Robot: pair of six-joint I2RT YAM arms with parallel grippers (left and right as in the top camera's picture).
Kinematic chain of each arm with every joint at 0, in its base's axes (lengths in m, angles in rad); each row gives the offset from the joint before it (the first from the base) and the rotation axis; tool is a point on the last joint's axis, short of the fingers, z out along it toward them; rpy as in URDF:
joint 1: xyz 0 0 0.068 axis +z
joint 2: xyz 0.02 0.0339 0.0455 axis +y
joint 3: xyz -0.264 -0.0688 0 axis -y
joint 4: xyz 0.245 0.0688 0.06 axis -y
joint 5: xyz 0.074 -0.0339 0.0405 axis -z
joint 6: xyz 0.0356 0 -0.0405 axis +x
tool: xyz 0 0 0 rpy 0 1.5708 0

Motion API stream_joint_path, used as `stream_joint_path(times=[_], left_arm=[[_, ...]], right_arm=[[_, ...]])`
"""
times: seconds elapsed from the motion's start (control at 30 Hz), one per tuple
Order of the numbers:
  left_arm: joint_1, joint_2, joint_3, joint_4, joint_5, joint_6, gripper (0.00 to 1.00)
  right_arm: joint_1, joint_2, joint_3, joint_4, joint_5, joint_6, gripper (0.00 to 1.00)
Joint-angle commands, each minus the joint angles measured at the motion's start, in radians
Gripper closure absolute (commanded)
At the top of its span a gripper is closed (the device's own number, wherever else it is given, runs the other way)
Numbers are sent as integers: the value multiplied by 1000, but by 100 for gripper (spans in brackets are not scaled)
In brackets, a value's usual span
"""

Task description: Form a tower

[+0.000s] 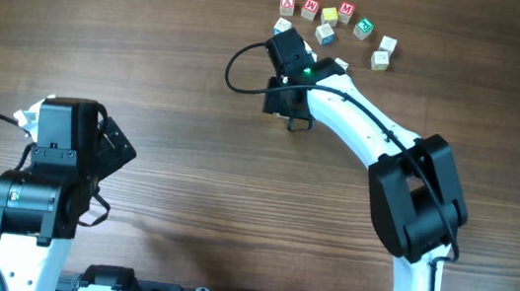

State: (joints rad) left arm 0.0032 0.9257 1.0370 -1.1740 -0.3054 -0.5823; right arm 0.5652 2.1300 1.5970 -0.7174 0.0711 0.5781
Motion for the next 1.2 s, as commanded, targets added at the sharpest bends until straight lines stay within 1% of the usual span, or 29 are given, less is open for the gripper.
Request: stream_joint_path(times=[0.0, 0.17, 0.23, 0.33, 0.5, 0.57, 0.73, 0.8, 0.87, 1.0, 1.03, 1.07, 1.1, 1.13, 1.17], left_arm=[[8, 0, -1, 0, 2, -10, 0], [8, 0, -1, 0, 2, -10, 0], [8, 0, -1, 0, 2, -10, 0], [8, 0, -1, 0, 2, -10, 0], [8, 0, -1, 0, 2, -10, 0], [8, 0, -1, 0, 2, -10, 0], [8, 0, -1, 0, 2, -10, 0], [8, 0, -1, 0, 2, -10, 0], [8, 0, -1, 0, 2, -10, 0], [8, 0, -1, 0, 2, -10, 0], [8, 0, -1, 0, 2, -10, 0], [8, 0, -1, 0, 2, -10, 0], [8, 0, -1, 0, 2, -10, 0], [8, 0, -1, 0, 2, -10, 0], [8, 0, -1, 0, 2, -10, 0]], right_arm=[[5, 45, 11, 3, -13, 2, 41], [5, 60, 11, 13, -20, 1, 42], [5, 60, 11, 14, -20, 1, 47], [5, 60, 11, 14, -20, -3, 58], [5, 60, 11, 14, -19, -3, 63], [5, 60, 11, 14, -19, -3, 67], [5, 60, 11, 14, -19, -3, 69], [5, 60, 11, 14, -19, -3, 58], [5, 60, 11, 14, -19, -3, 50], [5, 60, 11, 14, -16, -3, 46], [5, 60, 11, 14, -17, -3, 41], [5, 60, 13, 13, -20, -7, 27], [5, 56, 26, -3, -28, -26, 4], [5, 51, 52, -35, -27, -28, 1], [5, 43, 85, -71, -27, -29, 1]])
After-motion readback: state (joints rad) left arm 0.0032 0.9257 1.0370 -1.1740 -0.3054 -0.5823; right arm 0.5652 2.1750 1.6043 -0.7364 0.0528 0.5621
